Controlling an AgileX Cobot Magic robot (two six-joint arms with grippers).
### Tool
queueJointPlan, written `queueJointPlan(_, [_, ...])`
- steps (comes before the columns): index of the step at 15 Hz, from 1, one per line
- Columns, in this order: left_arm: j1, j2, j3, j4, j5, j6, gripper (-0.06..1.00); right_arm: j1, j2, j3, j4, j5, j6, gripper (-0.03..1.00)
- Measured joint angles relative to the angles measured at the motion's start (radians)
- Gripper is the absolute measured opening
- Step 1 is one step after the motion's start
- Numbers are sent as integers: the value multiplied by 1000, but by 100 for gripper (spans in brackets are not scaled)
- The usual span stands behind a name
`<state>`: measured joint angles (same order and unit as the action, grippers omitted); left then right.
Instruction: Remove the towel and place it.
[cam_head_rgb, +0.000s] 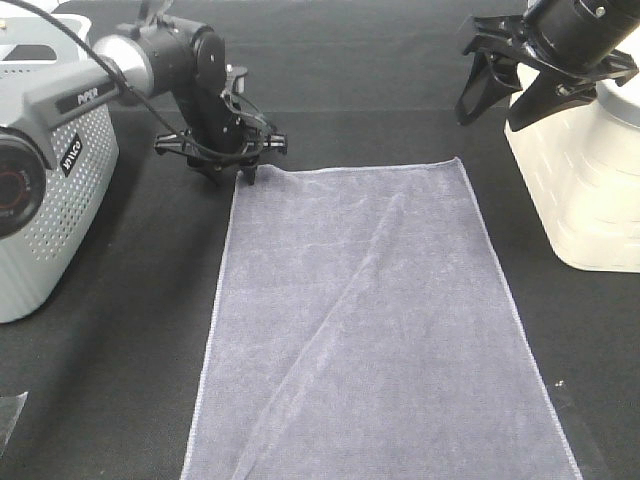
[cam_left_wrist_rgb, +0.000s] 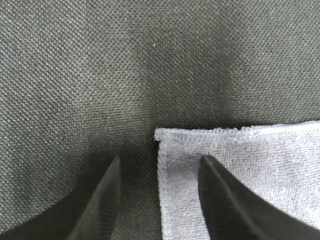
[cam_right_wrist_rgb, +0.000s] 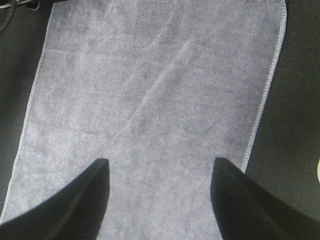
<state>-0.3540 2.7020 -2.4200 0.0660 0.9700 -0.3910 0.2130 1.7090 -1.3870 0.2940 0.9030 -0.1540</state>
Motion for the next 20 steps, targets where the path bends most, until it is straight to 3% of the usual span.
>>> queueJointPlan(1, [0, 2, 0, 2, 0, 3, 45, 0, 0, 0, 0, 0, 0, 57])
queueJointPlan(4, [4, 4, -2, 12, -6, 3, 12, 0, 0, 0, 0, 0, 0, 57])
queueJointPlan(5, [4, 4, -2, 12, -6, 3, 12, 0, 0, 0, 0, 0, 0, 57])
queueJointPlan(6, [4, 4, -2, 12, -8, 14, 2, 0, 0, 0, 0, 0, 0, 57])
queueJointPlan(9, [3, 4, -5, 23, -8, 47, 0, 0, 0, 0, 0, 0, 0, 57])
queueJointPlan(14, [0, -63, -5, 230, 53, 47, 0, 0, 26, -17, 80, -51, -38, 57])
queueJointPlan(17, [0, -64, -5, 242, 53, 47, 0, 48, 121, -125, 59, -86, -83, 57])
queueJointPlan(20, [7, -64, -5, 253, 67, 47, 0, 101, 301, -332, -36, -128, -78, 57])
